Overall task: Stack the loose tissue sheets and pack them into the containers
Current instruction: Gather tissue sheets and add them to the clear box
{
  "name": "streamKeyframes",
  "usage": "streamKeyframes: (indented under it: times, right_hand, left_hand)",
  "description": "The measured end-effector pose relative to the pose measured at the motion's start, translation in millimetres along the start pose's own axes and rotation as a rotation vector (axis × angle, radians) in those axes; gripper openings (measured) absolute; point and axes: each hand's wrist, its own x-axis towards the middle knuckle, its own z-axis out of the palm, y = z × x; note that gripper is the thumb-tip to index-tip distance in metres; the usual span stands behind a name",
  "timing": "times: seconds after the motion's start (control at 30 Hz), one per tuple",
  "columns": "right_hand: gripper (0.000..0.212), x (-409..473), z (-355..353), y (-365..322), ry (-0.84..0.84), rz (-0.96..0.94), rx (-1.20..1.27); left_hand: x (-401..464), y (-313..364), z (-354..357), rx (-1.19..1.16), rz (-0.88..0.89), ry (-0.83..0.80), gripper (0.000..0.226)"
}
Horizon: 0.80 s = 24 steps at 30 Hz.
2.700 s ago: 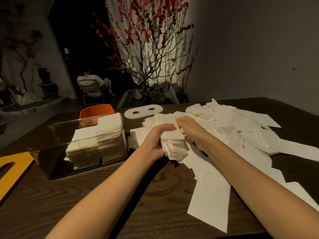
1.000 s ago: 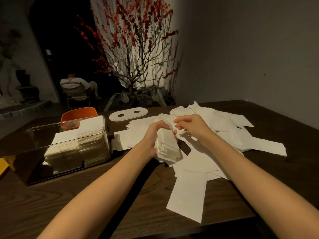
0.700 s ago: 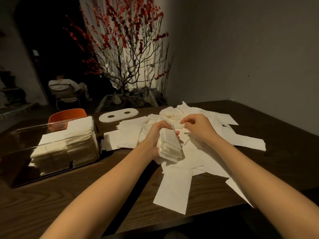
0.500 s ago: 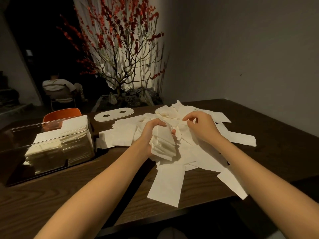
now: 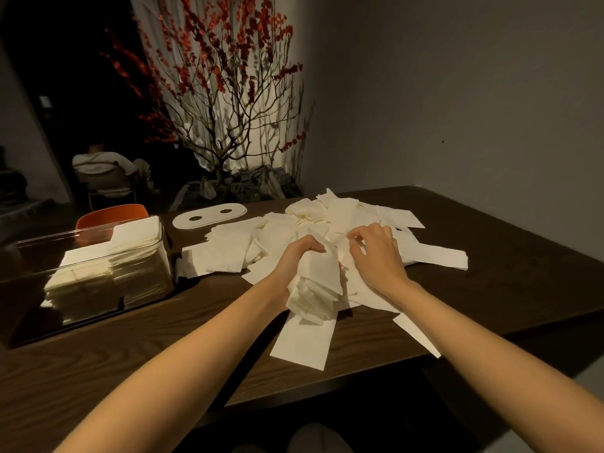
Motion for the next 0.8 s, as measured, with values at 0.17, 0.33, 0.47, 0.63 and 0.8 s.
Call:
streamKeyframes:
  times: [0.17,0.33,0.47,0.63,0.8]
  right_hand:
    - [0.029,12,11,-2,0.036,-0.069,-0.069]
    - [0.029,31,21,-2,0.050,-0.066,-0.114]
    - [0.038,42,29,0,0.029,-0.015,-0.194]
    - [0.058,48,29,1,0.034,0.095,-0.362]
    - [0.040,46,24,4,-0.065,0.081,-0.245]
  left_hand:
    - [13,0,-2,0.038,0.078,0.110,0.024]
    - [31,9,-14,-0.100,0.074,0.151,0.017]
    - [46,13,-15,-0.113,0.108,0.194,0.022]
    - [54,18,-9,-0.094,0.103,0.245,0.017]
    - [60,14,-11,-0.114,0.089,0.210,0.046]
